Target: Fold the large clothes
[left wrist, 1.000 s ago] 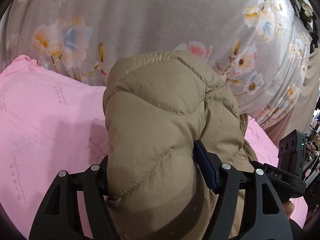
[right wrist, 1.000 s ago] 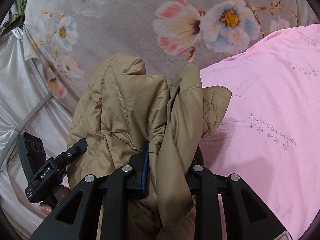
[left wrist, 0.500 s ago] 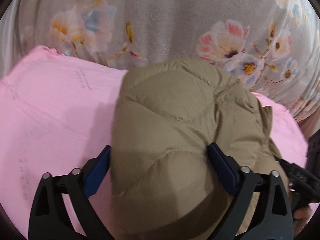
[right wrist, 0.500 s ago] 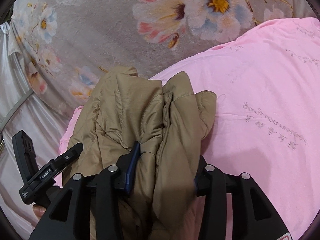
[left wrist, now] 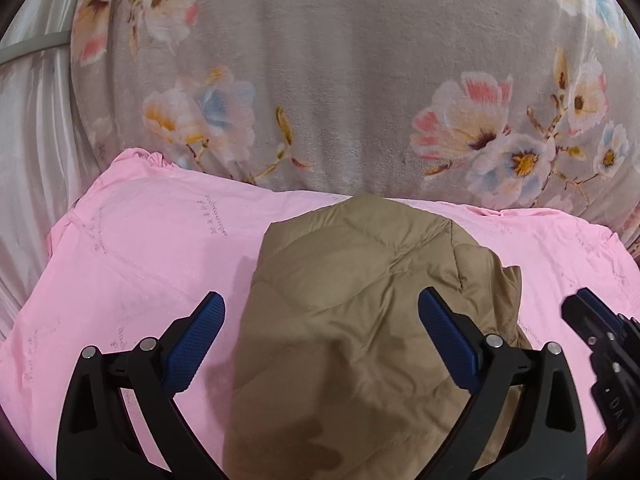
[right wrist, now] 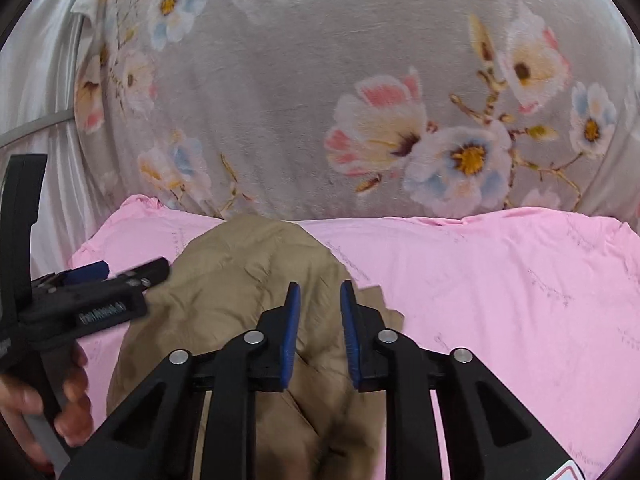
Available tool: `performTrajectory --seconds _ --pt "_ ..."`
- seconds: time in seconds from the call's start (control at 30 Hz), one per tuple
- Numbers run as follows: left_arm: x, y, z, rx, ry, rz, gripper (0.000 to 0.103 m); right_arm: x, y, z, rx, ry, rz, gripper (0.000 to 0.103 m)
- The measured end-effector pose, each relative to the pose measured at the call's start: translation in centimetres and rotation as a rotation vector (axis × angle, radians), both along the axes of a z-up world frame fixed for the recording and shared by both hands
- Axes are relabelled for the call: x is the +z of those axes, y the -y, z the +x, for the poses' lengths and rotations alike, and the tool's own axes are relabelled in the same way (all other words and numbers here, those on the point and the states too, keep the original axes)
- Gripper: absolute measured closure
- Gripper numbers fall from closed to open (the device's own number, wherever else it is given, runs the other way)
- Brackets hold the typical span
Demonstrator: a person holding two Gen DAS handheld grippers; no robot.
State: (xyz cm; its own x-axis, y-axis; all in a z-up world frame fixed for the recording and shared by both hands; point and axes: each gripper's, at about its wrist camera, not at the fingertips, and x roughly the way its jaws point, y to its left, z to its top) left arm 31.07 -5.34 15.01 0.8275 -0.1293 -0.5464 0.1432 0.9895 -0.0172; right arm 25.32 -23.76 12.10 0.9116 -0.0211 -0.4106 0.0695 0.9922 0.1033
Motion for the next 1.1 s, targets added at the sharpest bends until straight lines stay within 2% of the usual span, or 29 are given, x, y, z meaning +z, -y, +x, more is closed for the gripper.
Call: performTrajectory --seconds 0.13,0.2,0.27,0.4,0.5,1.1 --pt "-1.9 1.6 2.2 0.013 -0.049 0.044 0.009 -1.7 -0.9 3.5 -0.031 -0.080 -0.001 0.087" --pt "-3.4 1.9 3.2 0.029 -0.073 0.070 0.009 -3.5 -0.8 5.1 -0.056 -0.127 0.004 0.087" --pt "-4.8 1.8 3.9 0.030 -0.096 0.063 0.008 -5.4 -0.4 6.0 -0.074 -0.158 0.021 0.087" --pt "-6.1 2.0 3.9 0.038 -0.065 0.076 0.007 -7.4 -0.2 6.5 -0.079 -0.172 0.012 0.089" --pt "-6.8 2.7 3.9 0.040 -0.032 0.109 0.007 -8.0 -0.3 6.8 -0.081 -0.172 -0.006 0.089" --pt "-9.5 3.7 5.4 0.040 0.007 0.115 0.006 -9.5 0.7 8.1 -0.061 -0.201 0.059 0.089"
